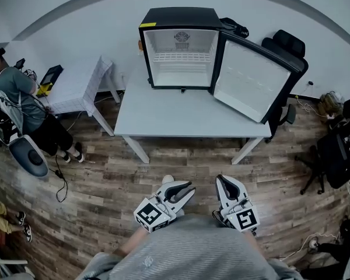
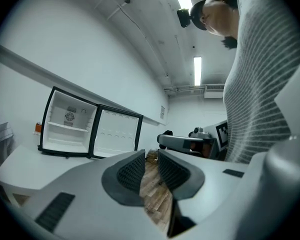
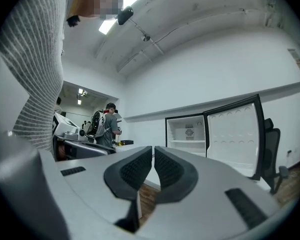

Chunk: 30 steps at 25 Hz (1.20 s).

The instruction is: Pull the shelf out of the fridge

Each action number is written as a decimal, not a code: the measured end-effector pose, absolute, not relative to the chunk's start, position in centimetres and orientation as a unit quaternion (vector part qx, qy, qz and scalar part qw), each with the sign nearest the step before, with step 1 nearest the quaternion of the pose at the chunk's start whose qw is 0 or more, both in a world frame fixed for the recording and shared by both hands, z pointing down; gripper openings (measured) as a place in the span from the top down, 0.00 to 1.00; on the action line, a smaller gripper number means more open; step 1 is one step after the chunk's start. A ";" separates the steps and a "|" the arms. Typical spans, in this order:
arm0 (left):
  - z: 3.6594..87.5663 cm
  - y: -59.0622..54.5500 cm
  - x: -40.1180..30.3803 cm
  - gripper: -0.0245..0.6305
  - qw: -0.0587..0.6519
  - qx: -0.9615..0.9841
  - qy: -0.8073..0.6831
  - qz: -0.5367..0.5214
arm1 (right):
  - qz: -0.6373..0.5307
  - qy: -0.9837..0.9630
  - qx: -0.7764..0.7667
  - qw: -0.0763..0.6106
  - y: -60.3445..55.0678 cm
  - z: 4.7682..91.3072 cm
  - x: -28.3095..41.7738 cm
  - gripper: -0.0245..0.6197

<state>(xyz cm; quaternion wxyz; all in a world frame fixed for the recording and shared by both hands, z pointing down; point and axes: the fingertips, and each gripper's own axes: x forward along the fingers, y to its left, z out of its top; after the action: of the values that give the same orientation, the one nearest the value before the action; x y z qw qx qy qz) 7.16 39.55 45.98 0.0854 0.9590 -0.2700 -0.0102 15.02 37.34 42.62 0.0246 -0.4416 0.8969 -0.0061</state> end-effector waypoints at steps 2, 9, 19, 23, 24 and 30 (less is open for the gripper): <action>45.4 37.1 6.5 0.83 0.076 0.962 -0.263 -0.012 | -0.003 0.892 -0.451 0.029 35.0 42.3 14.7 0.94; 43.8 29.1 3.9 0.83 0.075 0.962 -0.262 -0.027 | 0.001 0.888 -0.460 0.028 28.3 42.0 12.4 0.94; 45.6 25.0 3.0 0.83 0.098 0.958 -0.269 -0.028 | -0.003 0.897 -0.441 0.005 23.6 43.3 10.4 0.94; 46.1 23.4 1.6 0.83 0.102 0.954 -0.280 -0.026 | -0.007 0.897 -0.442 0.011 21.5 43.4 9.7 0.94; 46.2 23.0 1.2 0.83 0.102 0.953 -0.283 -0.025 | -0.007 0.897 -0.442 0.013 21.1 43.4 9.5 0.94; 47.1 20.6 -1.5 0.83 0.104 0.945 -0.310 -0.028 | -0.004 0.899 -0.437 0.016 18.8 44.1 8.4 0.94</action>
<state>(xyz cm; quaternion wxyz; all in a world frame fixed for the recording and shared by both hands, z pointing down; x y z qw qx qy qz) -1.51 20.60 47.07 0.1036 0.9448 -0.3096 -0.0281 8.36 18.75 44.12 0.0158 -0.4374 0.8991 -0.0042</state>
